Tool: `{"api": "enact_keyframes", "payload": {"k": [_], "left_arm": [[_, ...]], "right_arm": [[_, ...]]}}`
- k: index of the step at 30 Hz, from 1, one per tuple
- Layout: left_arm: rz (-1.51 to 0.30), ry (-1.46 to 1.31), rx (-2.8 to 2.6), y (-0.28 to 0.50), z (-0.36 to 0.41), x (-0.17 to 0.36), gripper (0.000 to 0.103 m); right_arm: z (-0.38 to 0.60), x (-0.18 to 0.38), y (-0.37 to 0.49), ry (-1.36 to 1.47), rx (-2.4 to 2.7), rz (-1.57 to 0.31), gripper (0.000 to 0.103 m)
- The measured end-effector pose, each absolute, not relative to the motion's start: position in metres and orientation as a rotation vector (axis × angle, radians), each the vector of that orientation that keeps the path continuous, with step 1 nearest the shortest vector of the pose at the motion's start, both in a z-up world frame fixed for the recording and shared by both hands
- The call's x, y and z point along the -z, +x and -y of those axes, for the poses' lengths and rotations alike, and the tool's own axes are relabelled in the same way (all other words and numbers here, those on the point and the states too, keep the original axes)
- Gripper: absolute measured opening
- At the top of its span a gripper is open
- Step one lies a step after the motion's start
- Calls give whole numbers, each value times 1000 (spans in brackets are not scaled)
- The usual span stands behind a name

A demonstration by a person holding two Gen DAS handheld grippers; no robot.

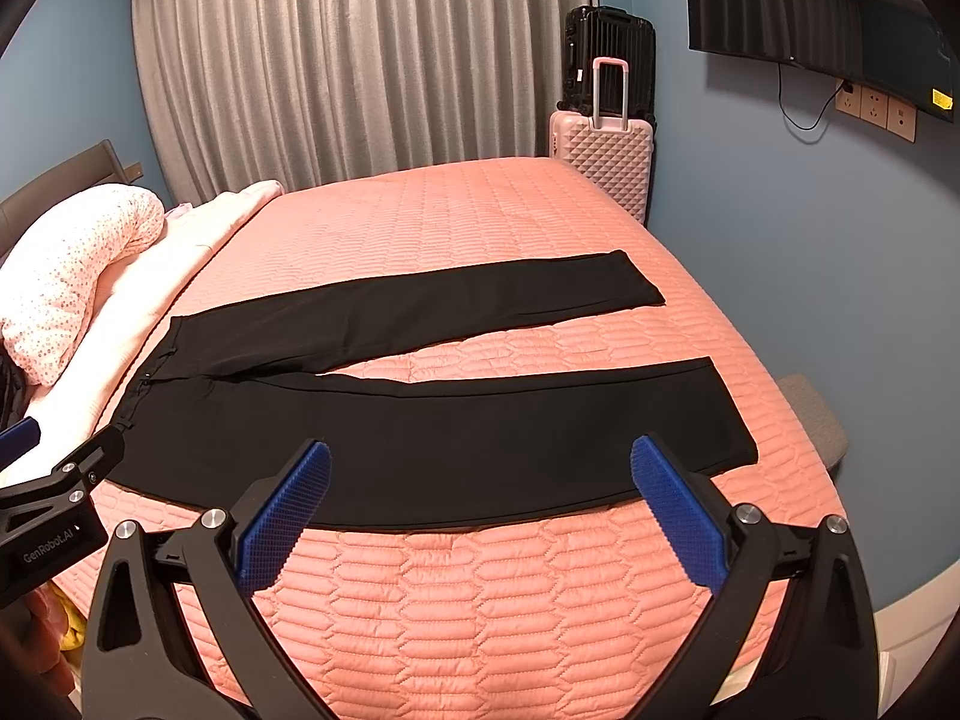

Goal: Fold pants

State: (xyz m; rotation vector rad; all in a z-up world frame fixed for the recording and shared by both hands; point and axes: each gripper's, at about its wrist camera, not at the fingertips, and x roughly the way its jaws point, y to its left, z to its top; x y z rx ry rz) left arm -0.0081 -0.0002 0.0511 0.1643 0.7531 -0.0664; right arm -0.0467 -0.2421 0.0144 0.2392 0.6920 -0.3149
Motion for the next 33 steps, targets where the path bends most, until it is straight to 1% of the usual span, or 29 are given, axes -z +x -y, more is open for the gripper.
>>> {"api": "enact_keyframes", "payload": {"k": [33], "left_arm": [[-759, 176, 76, -4, 1, -47, 98]], "right_arm": [[240, -15, -43, 244, 312, -694, 98]]}}
